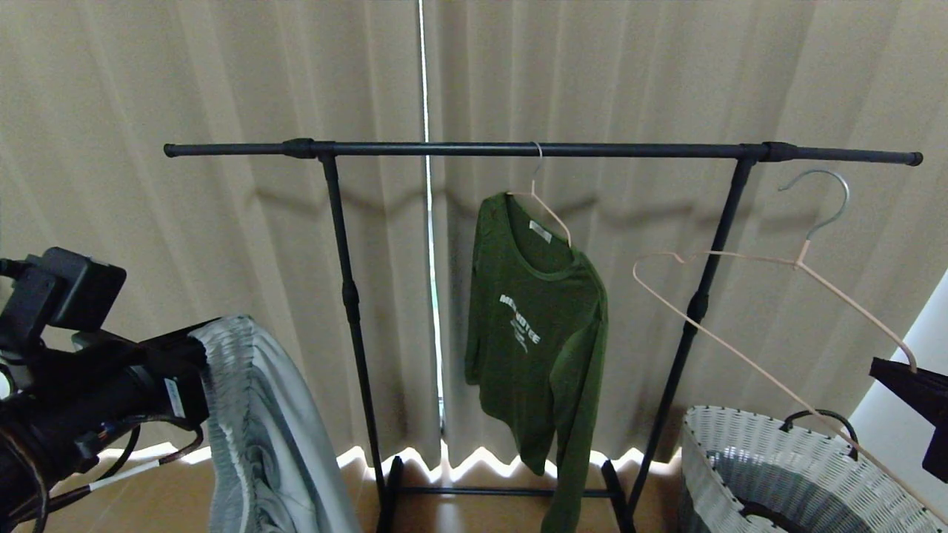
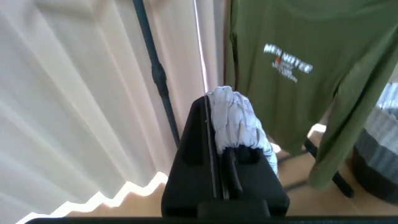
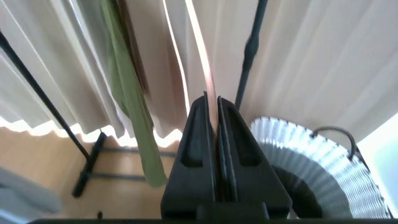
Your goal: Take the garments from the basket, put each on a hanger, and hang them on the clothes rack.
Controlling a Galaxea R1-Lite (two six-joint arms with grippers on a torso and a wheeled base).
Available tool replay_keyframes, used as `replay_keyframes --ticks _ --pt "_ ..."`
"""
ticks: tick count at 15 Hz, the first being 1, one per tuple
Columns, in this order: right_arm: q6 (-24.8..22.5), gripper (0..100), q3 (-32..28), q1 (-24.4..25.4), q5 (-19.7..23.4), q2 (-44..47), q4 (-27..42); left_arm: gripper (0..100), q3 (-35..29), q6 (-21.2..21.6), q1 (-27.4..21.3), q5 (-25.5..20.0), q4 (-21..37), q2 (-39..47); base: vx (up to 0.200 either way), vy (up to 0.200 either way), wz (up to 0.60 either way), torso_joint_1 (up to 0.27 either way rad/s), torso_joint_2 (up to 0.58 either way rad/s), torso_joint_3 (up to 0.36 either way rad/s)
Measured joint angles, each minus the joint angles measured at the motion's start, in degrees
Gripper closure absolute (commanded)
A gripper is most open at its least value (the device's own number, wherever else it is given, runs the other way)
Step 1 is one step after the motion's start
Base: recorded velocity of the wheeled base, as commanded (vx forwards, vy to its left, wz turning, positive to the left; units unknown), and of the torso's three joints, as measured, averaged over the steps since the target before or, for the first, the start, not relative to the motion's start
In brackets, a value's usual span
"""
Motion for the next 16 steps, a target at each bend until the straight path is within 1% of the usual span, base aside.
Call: replay_keyframes --ticks 1,2,3,8,13,16 --pt "-1.5 100 0.4 -0.1 0.1 -0.6 -0.1 100 1.4 -0.1 0.1 0.0 -0.8 0.0 0.0 0.0 0.0 0.0 0.0 0.0" --pt "-2.1 100 0.7 -0.1 0.2 -0.9 -0.1 100 2.5 -0.2 0.4 0.0 -1.9 0.0 0.0 0.0 0.0 0.0 0.0 0.0" --pt "-2.3 100 1.0 -0.1 0.3 -1.1 -0.1 100 3.1 0.0 0.8 0.0 -3.0 0.0 0.0 0.0 0.0 0.0 0.0 0.0" --pt "-2.3 100 2.5 0.0 1.4 -1.6 -0.3 100 5.1 0.4 1.5 0.0 -3.1 0.3 0.0 0.0 0.0 0.0 0.0 0.0" --pt "-2.3 100 3.2 0.1 1.4 -1.3 -0.3 100 5.5 0.4 2.1 0.0 -3.1 0.5 -0.2 0.0 0.0 0.005 0.01 0.001" --pt "-2.3 100 3.3 0.1 1.4 -1.2 -0.3 100 5.7 0.5 2.1 0.0 -3.1 0.4 0.0 0.0 0.0 0.0 0.0 0.0"
